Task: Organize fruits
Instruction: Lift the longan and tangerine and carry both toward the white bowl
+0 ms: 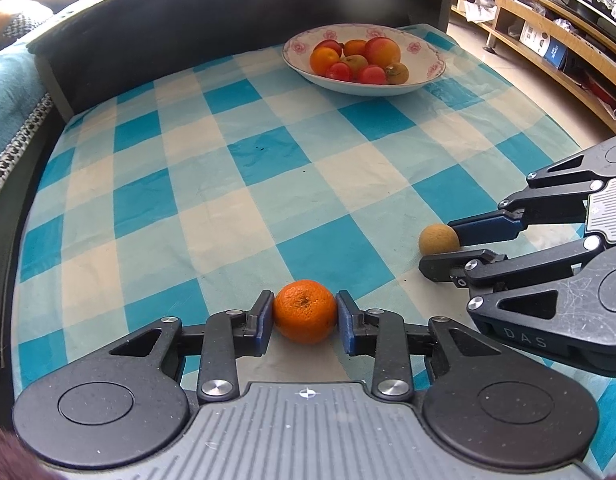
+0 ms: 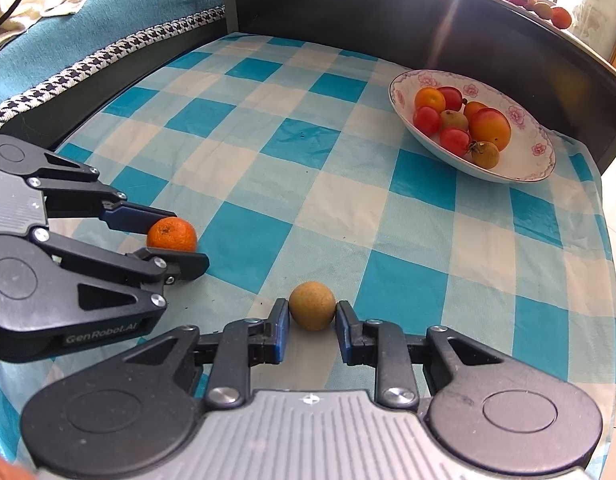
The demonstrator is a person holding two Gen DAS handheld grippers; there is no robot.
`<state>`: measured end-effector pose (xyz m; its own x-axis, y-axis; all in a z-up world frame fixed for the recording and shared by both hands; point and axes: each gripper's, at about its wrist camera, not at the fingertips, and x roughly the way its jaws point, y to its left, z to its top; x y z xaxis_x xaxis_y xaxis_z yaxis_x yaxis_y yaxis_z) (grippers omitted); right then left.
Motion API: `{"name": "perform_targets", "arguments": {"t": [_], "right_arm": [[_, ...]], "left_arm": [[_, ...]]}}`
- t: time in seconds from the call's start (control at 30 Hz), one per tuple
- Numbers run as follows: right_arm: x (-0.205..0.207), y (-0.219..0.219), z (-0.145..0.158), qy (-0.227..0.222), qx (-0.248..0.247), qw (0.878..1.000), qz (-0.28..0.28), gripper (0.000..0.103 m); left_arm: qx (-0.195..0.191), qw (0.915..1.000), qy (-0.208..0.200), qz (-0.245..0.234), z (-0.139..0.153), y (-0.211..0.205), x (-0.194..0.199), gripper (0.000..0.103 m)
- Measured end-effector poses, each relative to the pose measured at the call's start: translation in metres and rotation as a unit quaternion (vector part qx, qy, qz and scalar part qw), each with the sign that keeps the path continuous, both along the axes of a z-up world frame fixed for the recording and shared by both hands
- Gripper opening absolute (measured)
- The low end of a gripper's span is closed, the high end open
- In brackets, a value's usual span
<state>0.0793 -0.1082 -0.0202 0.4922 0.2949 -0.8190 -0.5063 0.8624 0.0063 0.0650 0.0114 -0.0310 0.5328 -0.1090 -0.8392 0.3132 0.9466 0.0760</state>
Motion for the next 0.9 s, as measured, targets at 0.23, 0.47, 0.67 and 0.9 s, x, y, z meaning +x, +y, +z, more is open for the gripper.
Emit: {"name": "perform_targets", "arguments": {"t": [0.23, 0.47, 0.67, 0.9], "right_arm": [[-0.001, 0.000, 0.001, -0.002, 0.001, 1.000, -0.001, 0.028], [-0.003, -0.004, 0.006, -0.009, 0.004, 1.000, -0.006, 0.028], [-0.007, -0.009, 0.012, -0.014, 0.009, 1.000, -0.020, 0.028], [-0.012, -0.027, 0.032, -0.027, 0.010, 0.998, -0.057, 0.028]], "left_arm": [[0.004, 0.9999, -0.002, -0.009, 0.000, -0.005, -0.001, 0.041], [0.004, 0.9999, -0.004, -0.009, 0.002, -0.005, -0.001, 0.041], [-0.011, 0.9997, -0.014, -0.016, 0.012, -0.007, -0.001, 0.041], [-0.043, 0.9985, -0.030, -0.019, 0.032, -0.009, 0.009, 0.041]]}}
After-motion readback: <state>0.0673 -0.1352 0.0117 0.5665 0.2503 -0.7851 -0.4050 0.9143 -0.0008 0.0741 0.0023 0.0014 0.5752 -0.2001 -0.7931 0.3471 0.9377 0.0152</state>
